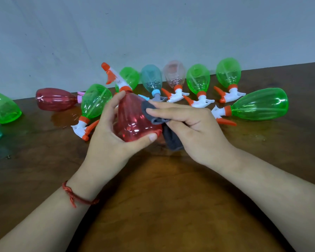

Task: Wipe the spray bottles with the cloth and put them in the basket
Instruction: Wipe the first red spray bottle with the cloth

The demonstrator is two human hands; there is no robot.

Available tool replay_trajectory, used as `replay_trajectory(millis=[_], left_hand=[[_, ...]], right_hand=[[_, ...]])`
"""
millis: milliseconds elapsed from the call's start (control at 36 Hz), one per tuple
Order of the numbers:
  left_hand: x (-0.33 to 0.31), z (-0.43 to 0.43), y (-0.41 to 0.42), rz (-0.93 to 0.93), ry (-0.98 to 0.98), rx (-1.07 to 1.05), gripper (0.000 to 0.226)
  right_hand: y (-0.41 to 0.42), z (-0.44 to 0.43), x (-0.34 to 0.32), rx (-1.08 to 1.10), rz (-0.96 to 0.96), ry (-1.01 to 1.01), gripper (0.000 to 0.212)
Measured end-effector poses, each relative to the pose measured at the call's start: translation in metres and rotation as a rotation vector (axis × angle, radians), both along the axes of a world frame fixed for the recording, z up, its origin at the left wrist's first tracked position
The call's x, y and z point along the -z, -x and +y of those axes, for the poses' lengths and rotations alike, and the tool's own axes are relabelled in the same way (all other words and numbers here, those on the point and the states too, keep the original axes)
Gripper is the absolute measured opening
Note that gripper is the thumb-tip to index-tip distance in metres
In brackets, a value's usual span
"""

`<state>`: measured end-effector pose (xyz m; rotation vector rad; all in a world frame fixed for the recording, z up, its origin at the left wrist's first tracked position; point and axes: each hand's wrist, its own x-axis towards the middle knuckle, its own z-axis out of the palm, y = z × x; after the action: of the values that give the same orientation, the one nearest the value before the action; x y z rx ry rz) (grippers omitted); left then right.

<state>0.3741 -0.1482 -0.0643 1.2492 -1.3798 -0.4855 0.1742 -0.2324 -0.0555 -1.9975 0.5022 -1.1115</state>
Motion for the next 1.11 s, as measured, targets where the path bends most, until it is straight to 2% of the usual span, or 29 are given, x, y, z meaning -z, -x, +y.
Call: replay_trajectory(millis=[167, 278, 444, 556, 611, 750, 833, 972, 1056, 1111], left_hand=[[-0.002, -0.006, -0.006, 0.157, 0.004, -0.103, 0.105], [-0.001, -0.006, -0.007, 0.141, 0.000, -0.113, 0.105], [0.000, 0.000, 0.000, 0.008, -0.039, 0.008, 0.106], [-0.001, 0.007, 0.005, 0.032, -0.067, 0.192, 0.107], [-0.001, 0.010, 0.006, -0.002, -0.058, 0.249, 0.109], [0.005, 0.005, 0.003, -0.262, -0.036, 0.164, 0.124], [0.001, 0.004, 0.004, -0.379, -0.010, 0.131, 0.122], [0.006, 0.004, 0.000, -0.472, 0.035, 0.114, 0.118], [-0.007, -0.007, 0.006, -0.568, 0.032, 0.123, 0.106], [-0.018, -0.010, 0.013, -0.467, -0.040, 0.096, 0.090]], right_hand=[[0.000, 0.000, 0.002, -0.028, 0.042, 0.040, 0.047], [-0.001, 0.001, 0.004, -0.006, 0.044, 0.033, 0.046], [-0.005, -0.003, 0.001, -0.012, -0.016, -0.191, 0.047], [-0.005, -0.009, -0.005, -0.093, -0.190, -0.419, 0.045], [-0.004, -0.010, -0.006, -0.118, -0.246, -0.452, 0.044], [-0.001, -0.004, -0.008, -0.033, -0.173, -0.318, 0.043], [-0.003, -0.002, -0.006, 0.001, -0.100, -0.243, 0.044], [-0.004, -0.001, -0.004, 0.084, -0.033, -0.110, 0.047], [-0.005, 0.002, -0.003, 0.106, -0.018, -0.048, 0.048], [-0.005, 0.003, -0.001, 0.111, -0.004, -0.024, 0.047]])
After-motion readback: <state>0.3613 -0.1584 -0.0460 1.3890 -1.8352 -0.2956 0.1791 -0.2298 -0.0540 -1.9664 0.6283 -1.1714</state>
